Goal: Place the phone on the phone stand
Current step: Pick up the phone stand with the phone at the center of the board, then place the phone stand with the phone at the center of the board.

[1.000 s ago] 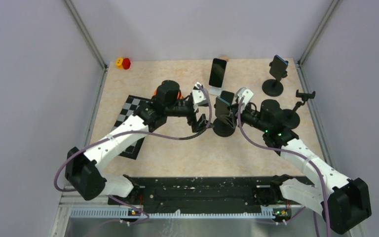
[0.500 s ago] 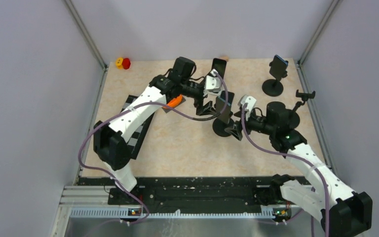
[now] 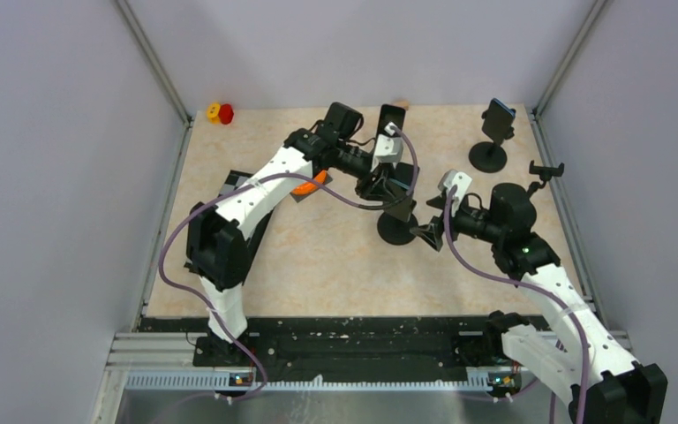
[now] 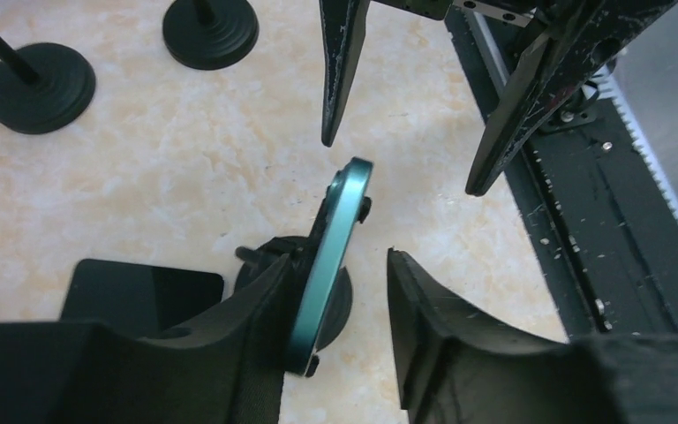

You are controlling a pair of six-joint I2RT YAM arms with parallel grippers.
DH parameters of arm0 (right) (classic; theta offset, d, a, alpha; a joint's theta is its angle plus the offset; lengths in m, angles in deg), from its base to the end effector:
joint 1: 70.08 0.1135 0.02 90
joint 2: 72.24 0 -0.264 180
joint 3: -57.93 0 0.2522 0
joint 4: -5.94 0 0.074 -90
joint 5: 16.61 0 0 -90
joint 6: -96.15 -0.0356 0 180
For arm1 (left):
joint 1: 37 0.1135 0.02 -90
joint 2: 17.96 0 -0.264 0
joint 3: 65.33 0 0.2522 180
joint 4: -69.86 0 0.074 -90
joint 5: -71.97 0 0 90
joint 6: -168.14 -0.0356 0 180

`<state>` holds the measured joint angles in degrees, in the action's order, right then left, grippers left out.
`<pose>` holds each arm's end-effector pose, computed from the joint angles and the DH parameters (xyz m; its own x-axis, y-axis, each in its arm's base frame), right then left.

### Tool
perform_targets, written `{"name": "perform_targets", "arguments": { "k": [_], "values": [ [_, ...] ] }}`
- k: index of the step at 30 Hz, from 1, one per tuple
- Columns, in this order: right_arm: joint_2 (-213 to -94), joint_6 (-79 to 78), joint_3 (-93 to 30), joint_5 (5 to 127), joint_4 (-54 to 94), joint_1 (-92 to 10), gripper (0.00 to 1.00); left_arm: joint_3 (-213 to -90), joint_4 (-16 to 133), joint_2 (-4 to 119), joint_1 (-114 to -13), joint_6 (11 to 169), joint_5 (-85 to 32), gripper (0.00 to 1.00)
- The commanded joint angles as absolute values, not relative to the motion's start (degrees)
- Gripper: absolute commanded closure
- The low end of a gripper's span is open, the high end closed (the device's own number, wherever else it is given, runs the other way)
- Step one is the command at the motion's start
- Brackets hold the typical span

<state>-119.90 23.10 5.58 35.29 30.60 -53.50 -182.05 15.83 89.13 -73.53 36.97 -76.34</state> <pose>0.1753 0.0751 0.2944 -0.0856 -0.2649 -0.9605 -0.8419 0.5347 -0.0724 0.3134 -0.2699 0.3432 0.1042 0.3532 -0.9297 0.9732 -0.2288 0.0222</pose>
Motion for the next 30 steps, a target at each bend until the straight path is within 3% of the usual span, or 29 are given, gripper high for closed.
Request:
{"name": "perform_targets", "arguments": {
  "k": [1,5,12,18,30],
  "values": [
    [-119.0,24.1,4.2,33.6,30.1,-54.4,0.25,-183.5,18.7,89.7,-73.8,40.9,-81.8,0.58],
    [-118.3,24.1,4.3,33.6,30.1,-54.9,0.25,-183.1,19.9,89.1,-73.6,43.4,-81.6,0.79],
    [-117.3,23.9,4.2,35.1,30.1,-55.6,0.25,-179.0,30.7,83.4,-70.7,58.0,-76.5,1.00],
    [-117.2,23.7,4.0,36.6,29.9,-55.9,0.25,-177.7,40.5,79.9,-65.3,69.2,-69.8,1.00],
    [-117.3,23.7,4.2,38.1,29.8,-56.7,0.25,-187.4,42.9,84.7,-58.6,70.3,-59.2,1.00]
  ]
}}
